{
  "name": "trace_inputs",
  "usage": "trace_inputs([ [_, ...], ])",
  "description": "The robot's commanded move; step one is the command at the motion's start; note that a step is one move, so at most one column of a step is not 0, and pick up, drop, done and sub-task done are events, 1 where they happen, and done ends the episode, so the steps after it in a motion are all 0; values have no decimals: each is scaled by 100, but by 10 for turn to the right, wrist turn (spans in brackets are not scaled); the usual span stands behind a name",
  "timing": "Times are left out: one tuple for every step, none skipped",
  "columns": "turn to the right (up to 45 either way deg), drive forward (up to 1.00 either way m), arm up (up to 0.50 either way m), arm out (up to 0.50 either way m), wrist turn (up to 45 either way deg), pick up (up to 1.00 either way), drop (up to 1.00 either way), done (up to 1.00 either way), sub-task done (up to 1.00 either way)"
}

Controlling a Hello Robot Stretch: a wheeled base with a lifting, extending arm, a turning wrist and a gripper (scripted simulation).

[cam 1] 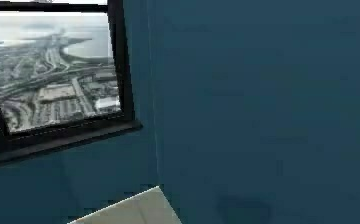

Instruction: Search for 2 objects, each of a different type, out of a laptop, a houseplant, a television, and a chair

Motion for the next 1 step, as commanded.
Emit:
trace_inputs([
  [-450,0,0,0,0,0,0,0,0],
])
